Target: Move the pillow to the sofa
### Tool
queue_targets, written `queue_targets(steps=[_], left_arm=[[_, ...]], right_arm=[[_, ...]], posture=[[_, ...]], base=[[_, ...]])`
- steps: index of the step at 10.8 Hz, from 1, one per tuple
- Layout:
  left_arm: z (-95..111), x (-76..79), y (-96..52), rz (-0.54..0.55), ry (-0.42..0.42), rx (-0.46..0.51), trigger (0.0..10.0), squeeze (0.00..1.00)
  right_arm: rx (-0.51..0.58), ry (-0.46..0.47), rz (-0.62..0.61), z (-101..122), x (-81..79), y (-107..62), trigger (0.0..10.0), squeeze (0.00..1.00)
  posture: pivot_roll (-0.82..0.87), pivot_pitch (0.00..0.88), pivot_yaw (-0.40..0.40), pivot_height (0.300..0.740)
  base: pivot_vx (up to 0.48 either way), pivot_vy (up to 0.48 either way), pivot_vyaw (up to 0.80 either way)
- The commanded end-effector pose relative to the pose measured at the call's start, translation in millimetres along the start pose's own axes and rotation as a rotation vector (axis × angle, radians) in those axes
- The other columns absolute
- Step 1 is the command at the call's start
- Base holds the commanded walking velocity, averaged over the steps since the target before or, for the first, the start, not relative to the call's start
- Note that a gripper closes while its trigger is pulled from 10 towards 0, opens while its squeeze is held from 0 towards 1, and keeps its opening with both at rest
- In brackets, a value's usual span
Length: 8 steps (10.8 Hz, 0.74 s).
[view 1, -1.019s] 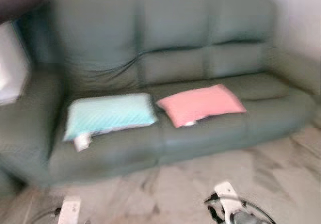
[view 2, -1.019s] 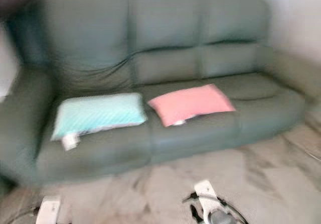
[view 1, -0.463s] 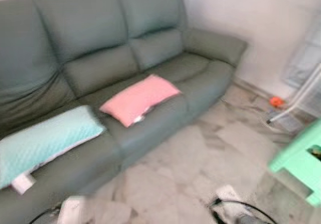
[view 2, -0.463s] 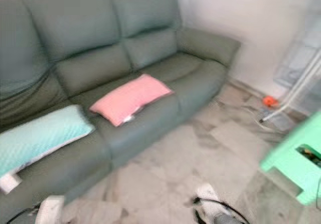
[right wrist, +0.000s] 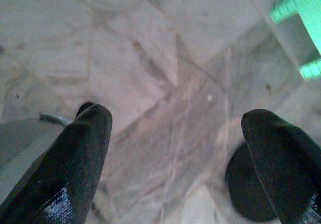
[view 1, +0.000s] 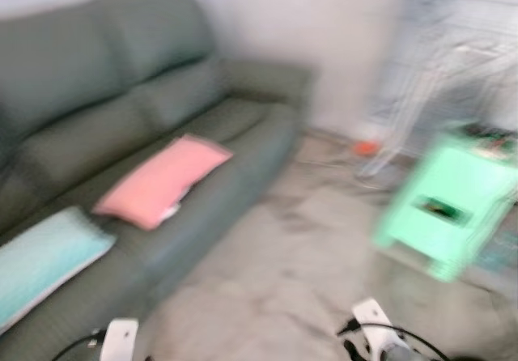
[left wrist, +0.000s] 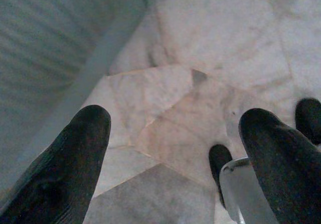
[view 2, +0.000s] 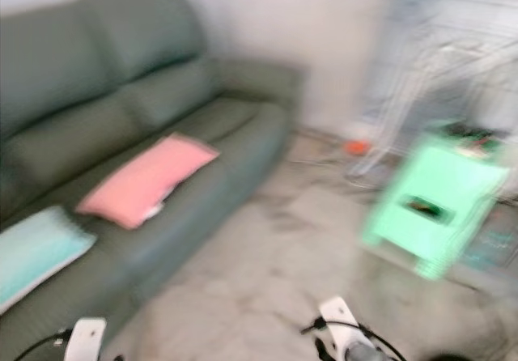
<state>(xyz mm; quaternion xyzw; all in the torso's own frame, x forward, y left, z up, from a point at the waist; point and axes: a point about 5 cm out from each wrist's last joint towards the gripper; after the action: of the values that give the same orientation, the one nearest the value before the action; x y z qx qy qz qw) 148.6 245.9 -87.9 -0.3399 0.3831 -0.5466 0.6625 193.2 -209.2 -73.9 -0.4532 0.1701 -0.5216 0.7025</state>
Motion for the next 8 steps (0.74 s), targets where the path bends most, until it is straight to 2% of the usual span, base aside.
queue_targets(steps=[1,8], left_arm=[[2.6,-1.7,0.1,-0.002,0.007,0.004,10.0,0.00],[6.1,-8.0,-0.3,-0.007,0.011,0.014,10.0,0.00]], right_arm=[[0.004,-0.010,0.001,2.1,1.6,0.2,10.0,0.00],[0.012,-0.005,0.018,5.8,-4.6,1.8,10.0,0.00]], posture=[[-0.18,0.000,0.007,0.740],[-0.18,0.000,0.023,0.740]], base=[[0.000,0.000,-0.80],[0.000,0.000,-0.80]])
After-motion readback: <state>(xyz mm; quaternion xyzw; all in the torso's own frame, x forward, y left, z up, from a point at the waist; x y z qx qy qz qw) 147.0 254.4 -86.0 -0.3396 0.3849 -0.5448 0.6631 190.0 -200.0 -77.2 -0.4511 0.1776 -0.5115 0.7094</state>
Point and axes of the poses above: a point about 5 cm out from each wrist's last joint towards the gripper, its own y axis pointing out of the wrist towards the gripper, its own z axis along the axis of the wrist's last joint, x = y × z, and after that the axes turned 3 degrees about -y, right-handed
